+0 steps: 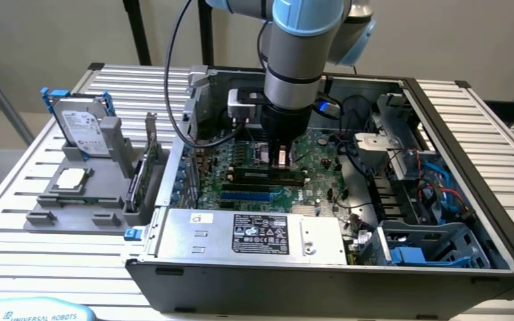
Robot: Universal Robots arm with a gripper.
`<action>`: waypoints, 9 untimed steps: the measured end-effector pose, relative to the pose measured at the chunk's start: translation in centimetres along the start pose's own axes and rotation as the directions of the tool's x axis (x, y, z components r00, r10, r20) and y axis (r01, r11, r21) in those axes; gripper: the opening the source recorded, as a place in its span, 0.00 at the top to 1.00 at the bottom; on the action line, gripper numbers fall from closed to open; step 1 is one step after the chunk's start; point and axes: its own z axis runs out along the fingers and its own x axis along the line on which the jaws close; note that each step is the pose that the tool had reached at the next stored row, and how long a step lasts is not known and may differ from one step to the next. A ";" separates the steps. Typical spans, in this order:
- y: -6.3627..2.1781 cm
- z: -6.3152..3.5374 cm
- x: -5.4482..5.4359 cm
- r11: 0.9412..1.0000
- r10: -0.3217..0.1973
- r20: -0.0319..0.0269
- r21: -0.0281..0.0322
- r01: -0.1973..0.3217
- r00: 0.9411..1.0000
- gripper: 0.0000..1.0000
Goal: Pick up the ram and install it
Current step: 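Insert the ram into the slot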
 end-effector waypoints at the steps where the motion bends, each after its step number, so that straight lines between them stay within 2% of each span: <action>1: 0.00 0.00 0.0 1.000 0.002 0.000 0.000 -0.002 1.000 0.87; 9: 0.00 0.05 0.0 1.000 0.005 0.000 0.000 -0.005 1.000 0.87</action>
